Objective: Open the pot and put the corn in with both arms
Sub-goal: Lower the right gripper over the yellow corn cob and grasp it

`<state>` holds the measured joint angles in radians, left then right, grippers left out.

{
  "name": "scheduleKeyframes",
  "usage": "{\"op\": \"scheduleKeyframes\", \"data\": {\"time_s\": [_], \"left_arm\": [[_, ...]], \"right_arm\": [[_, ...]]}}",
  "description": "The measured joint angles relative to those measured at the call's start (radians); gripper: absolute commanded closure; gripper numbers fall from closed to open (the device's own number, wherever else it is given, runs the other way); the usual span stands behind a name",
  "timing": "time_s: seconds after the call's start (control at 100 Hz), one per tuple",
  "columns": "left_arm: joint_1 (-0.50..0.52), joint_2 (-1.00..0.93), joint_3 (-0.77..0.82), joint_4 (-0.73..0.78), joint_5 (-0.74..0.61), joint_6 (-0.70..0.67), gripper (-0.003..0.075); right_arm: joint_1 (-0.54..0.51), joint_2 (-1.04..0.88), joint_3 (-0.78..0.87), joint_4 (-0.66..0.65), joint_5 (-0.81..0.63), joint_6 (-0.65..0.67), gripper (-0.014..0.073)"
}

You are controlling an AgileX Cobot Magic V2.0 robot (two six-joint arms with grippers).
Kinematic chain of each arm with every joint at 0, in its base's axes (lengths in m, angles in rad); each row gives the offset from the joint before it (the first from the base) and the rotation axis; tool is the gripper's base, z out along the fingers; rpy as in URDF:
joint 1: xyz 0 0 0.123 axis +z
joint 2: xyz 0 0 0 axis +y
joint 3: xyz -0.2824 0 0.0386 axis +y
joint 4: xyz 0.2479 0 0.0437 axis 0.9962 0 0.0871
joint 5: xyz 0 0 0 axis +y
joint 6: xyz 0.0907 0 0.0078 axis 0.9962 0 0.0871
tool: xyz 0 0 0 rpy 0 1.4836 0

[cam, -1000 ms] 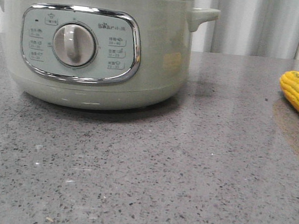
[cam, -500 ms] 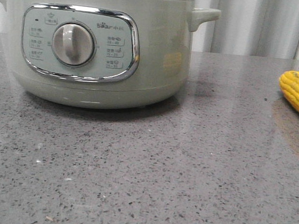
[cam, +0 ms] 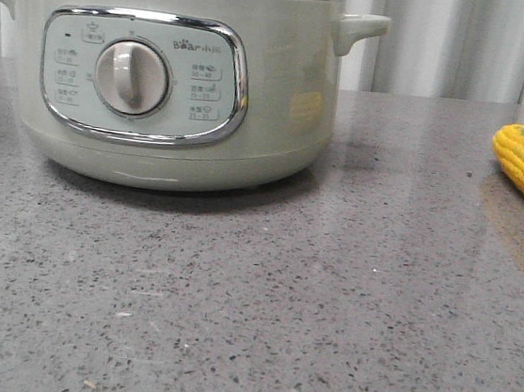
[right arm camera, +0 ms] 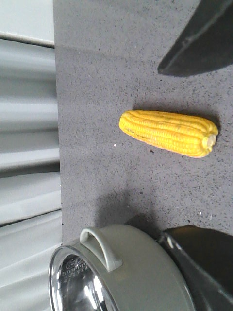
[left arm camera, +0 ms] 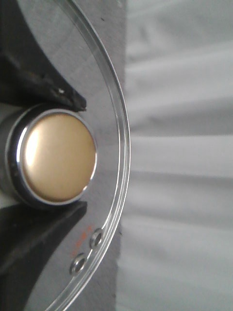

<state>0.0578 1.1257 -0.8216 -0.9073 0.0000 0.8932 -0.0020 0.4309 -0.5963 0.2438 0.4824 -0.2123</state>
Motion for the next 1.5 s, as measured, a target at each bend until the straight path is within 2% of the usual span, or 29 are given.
{"op": "scheduleKeyframes", "data": {"time_s": [0.32,0.93,1.0,1.15,1.35,1.5], "left_arm": [[0.011,0.023,0.227,-0.010,-0.116,0.000,0.0586],[0.011,0.177,0.222,-0.016,-0.171,-0.041,0.0578],[0.011,0.187,0.218,-0.018,-0.169,-0.045,0.0540],[0.011,0.195,0.218,-0.028,-0.152,-0.055,0.0386],[0.011,0.195,0.218,-0.021,-0.150,-0.048,0.0347],[0.011,0.176,0.218,-0.019,-0.125,-0.040,0.0216]], "right_arm": [[0.000,0.012,0.000,0.000,-0.035,0.000,0.0069],[0.021,0.019,0.000,0.000,-0.041,-0.002,0.0069],[0.021,0.019,0.000,0.000,-0.041,-0.002,0.0069],[0.021,0.019,0.000,0.000,-0.041,-0.002,0.0069],[0.021,0.019,0.000,0.000,-0.041,-0.002,0.0069],[0.025,0.033,-0.007,0.022,-0.031,-0.002,0.0074]]}}
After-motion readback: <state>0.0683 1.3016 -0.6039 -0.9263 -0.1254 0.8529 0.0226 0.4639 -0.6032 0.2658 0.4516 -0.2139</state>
